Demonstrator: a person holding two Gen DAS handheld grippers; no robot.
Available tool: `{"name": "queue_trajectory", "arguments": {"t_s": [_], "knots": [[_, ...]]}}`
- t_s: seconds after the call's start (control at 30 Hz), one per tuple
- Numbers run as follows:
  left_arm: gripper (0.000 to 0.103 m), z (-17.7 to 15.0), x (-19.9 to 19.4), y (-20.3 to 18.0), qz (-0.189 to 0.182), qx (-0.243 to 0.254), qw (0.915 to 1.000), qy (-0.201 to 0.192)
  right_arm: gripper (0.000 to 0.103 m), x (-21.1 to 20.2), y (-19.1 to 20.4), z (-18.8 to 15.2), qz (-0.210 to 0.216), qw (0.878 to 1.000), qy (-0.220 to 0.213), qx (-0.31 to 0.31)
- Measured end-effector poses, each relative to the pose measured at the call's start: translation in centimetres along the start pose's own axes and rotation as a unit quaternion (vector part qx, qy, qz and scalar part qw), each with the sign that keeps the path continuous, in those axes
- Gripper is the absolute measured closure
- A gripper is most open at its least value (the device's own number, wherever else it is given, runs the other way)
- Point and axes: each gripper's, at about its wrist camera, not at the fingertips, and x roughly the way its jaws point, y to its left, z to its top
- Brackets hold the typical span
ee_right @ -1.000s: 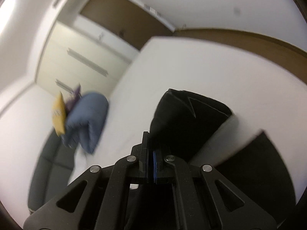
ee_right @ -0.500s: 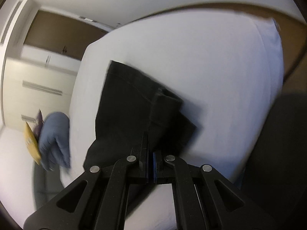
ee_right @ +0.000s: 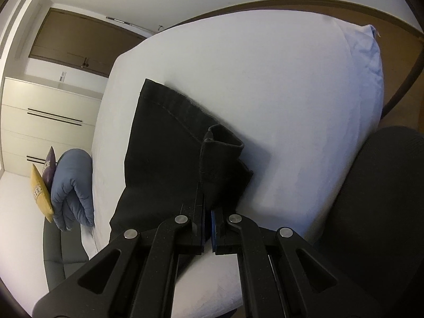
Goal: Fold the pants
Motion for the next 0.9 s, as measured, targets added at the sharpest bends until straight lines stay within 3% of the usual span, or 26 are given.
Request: {"name": "queue_trajectory", "arguments": {"t_s": [0.1,0.17,0.2,0.27,0.33,0.4,0.43,0.5,0.6,0.67,0.73,0.77,0.8,0.83,0.87,0.9], "knots": [[0.022,-0.5,-0.4,0.0,0.001,-0.002,1.0000,-0.005,0.099,-0.8,-0.4,0.2,-0.010,1.000,0.023,0.003],[0.022,-0.8,-0.7,-0.1,0.002,-0.002,0.9999,-0.011,0.088,-2.4,-0.2,0.2,-0.053,0.998,0.031,-0.005],[0.022,-1.1,-0.8,-0.2,0.003,0.000,0.9999,-0.013,0.082,-4.1,0.3,0.1,-0.089,0.996,0.013,-0.018],[0.022,-1.5,-1.0,-0.3,0.003,-0.001,0.9999,-0.017,0.081,-6.1,2.1,-0.3,-0.092,0.994,-0.012,-0.060],[0.022,-1.7,-1.0,-0.2,0.002,-0.006,0.9998,-0.017,0.081,-6.5,6.5,-1.6,-0.073,0.987,-0.015,-0.145],[0.022,-2.1,-1.2,-0.7,0.003,-0.010,0.9998,-0.017,0.081,-4.5,12.3,-4.5,-0.058,0.963,0.012,-0.264],[0.022,-2.1,-1.2,-0.8,0.004,-0.011,0.9998,-0.016,0.081,-3.2,14.7,-6.3,-0.061,0.945,0.024,-0.322],[0.022,-2.2,-1.3,-0.9,0.007,-0.012,0.9998,-0.013,0.081,0.8,19.6,-11.5,-0.067,0.892,0.068,-0.442],[0.022,-3.0,-1.6,-0.8,0.010,-0.012,0.9998,-0.010,0.081,5.6,23.5,-17.9,-0.063,0.841,0.117,-0.524],[0.022,-3.6,-1.8,-0.7,0.007,-0.017,0.9998,-0.010,0.081,8.1,24.4,-21.6,-0.085,0.809,0.116,-0.570],[0.022,-4.2,-2.0,-0.5,0.003,-0.021,0.9997,-0.009,0.081,11.0,24.0,-24.1,-0.108,0.788,0.157,-0.586],[0.022,-4.3,-2.2,-0.3,0.002,-0.024,0.9997,-0.009,0.081,12.2,22.6,-25.4,-0.118,0.787,0.192,-0.574],[0.022,-4.3,-2.5,-0.2,0.006,-0.026,0.9996,-0.011,0.081,11.6,21.9,-26.2,-0.117,0.789,0.173,-0.577],[0.028,-4.2,-2.9,-0.2,0.013,-0.025,0.9995,-0.014,0.081,10.8,21.3,-27.1,-0.115,0.778,0.155,-0.598],[0.033,-4.0,-3.8,-0.4,0.026,-0.025,0.9991,-0.022,0.081,9.9,20.8,-28.5,-0.118,0.754,0.147,-0.629],[0.033,-3.7,-4.6,-0.6,0.028,-0.028,0.9986,-0.034,0.081,9.4,20.6,-28.9,-0.119,0.747,0.141,-0.639]]}}
